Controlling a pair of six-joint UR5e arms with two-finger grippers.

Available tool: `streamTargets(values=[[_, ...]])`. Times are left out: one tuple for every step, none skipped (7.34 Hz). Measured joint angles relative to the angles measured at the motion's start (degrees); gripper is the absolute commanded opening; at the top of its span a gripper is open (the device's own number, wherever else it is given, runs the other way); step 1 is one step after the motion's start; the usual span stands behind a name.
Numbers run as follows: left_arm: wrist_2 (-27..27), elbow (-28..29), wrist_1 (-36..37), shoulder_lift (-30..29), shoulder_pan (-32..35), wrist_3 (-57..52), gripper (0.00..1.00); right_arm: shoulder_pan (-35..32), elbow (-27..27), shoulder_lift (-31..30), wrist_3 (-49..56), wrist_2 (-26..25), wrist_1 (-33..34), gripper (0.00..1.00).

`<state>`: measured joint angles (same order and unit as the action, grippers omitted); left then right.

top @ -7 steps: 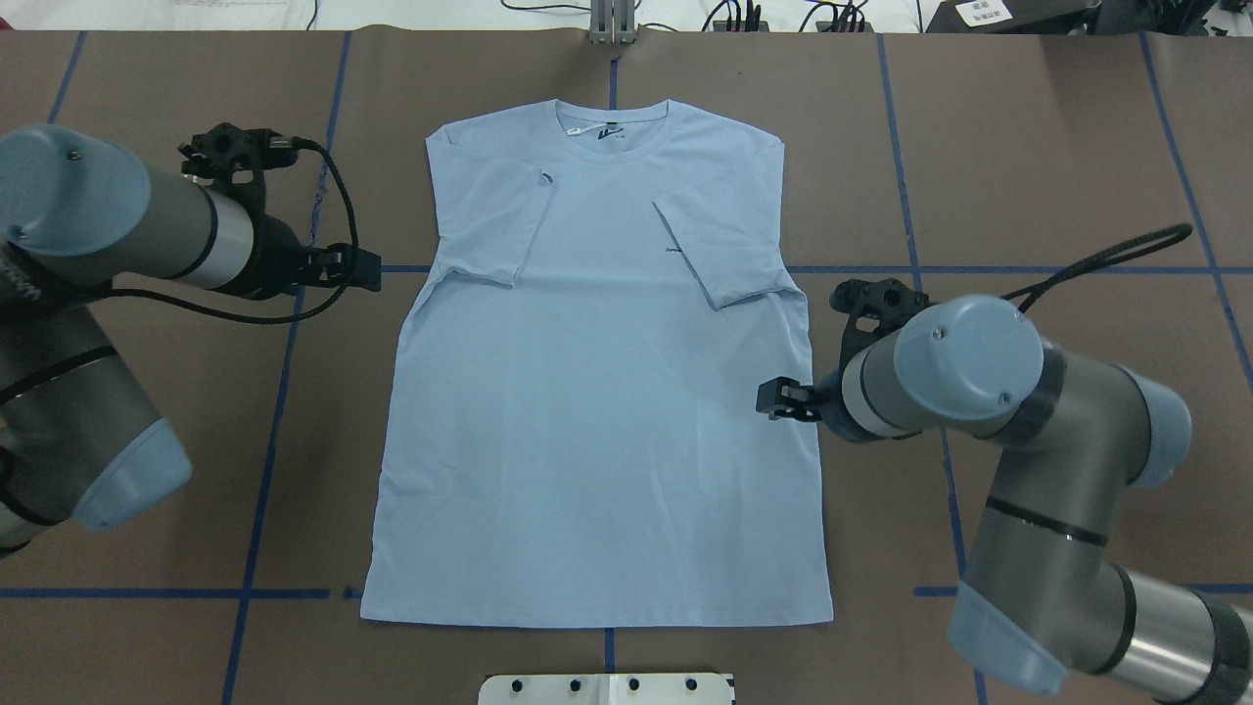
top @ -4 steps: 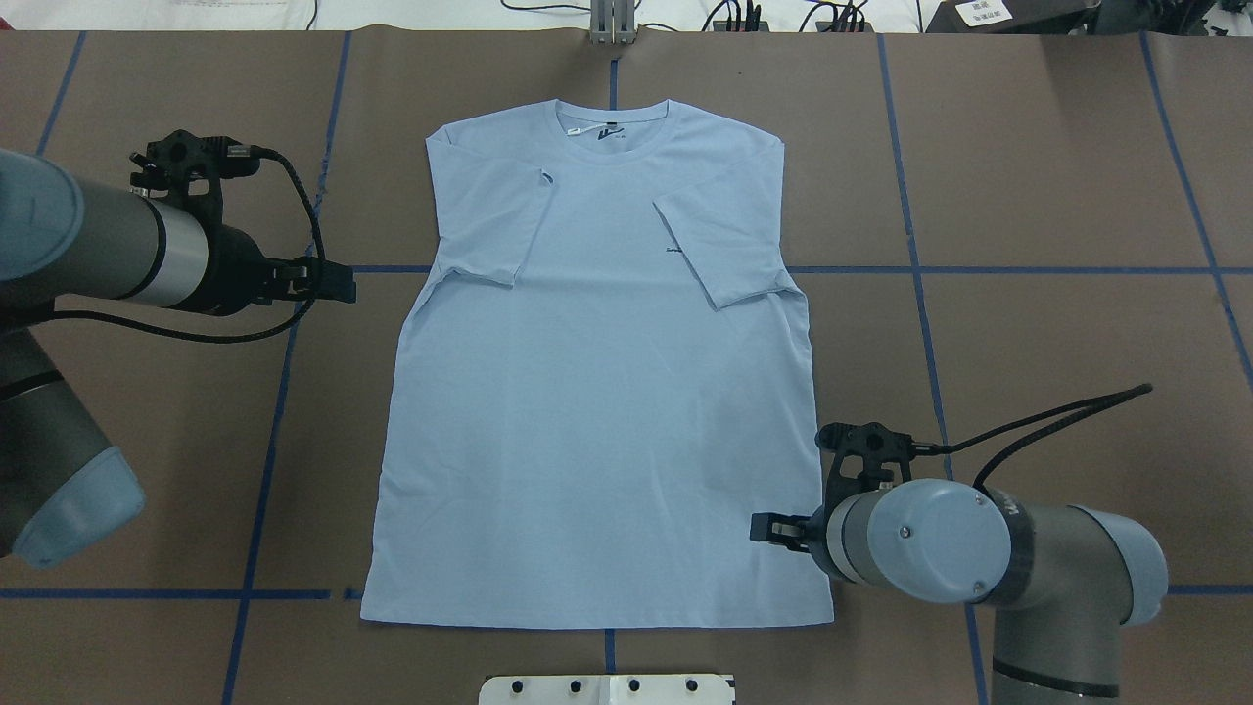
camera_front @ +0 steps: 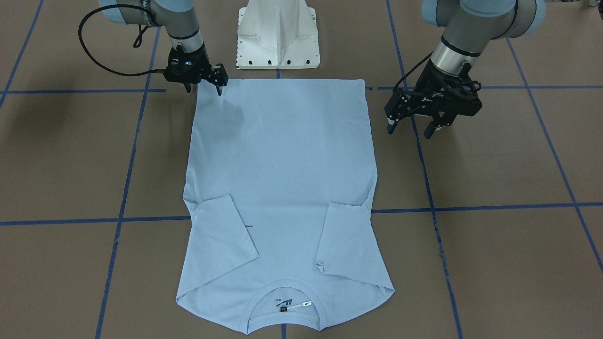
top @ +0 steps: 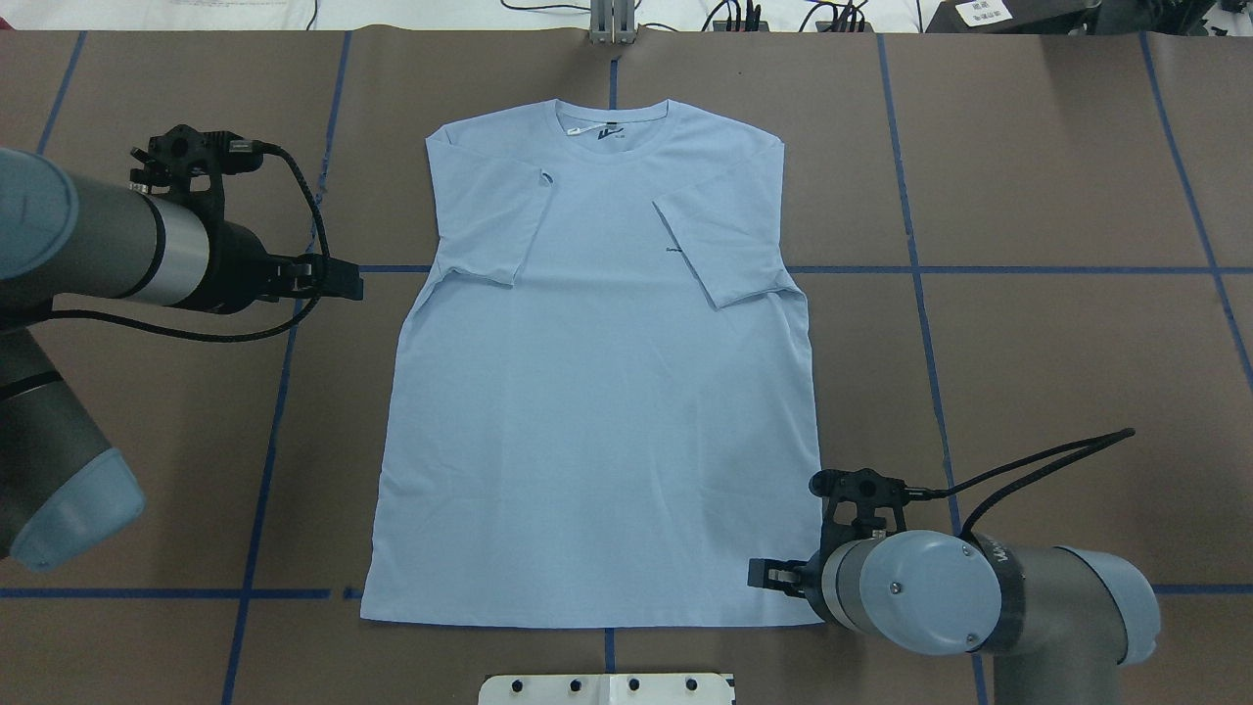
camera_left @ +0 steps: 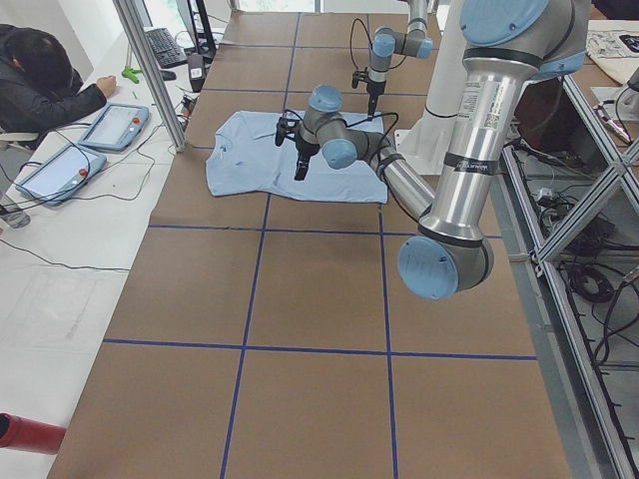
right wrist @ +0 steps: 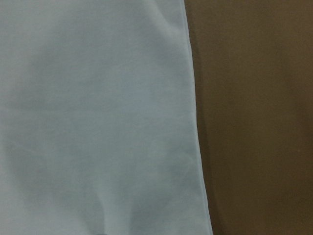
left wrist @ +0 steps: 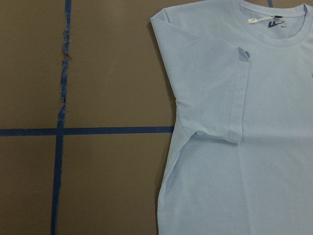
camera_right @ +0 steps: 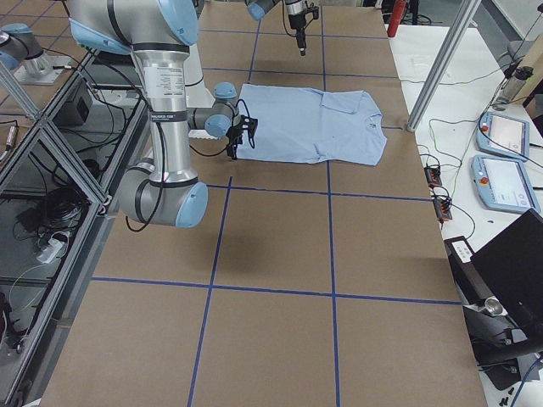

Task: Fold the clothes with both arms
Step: 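Move the right gripper down to the hem corner nearest it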

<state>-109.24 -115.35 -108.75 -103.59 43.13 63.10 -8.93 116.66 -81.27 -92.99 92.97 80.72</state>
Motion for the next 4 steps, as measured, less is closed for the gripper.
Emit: streamTargets(values=[[-0.13,-0.01,-0.04,-0.19,-0.03,0.0,1.0,0.27,0.03,-0.2,-0.64,0.11,0.08,0.66],[-0.21,0.01,-0.05,-0.36,-0.05,-0.01,1.0,0.34,0.1,-0.33,-0.9,0.3,0.14,0.46],[-0.25,0.05,-0.06,-0.42,-0.06,-0.03,1.0,0.29,0.5,-0.77,-1.0,0.7,0.19,0.26],[-0.27,0.09,-0.06,-0.48,-0.06,-0.02,1.0,0.12,1.49,-1.8,-1.04,1.41,0.21,0.14]])
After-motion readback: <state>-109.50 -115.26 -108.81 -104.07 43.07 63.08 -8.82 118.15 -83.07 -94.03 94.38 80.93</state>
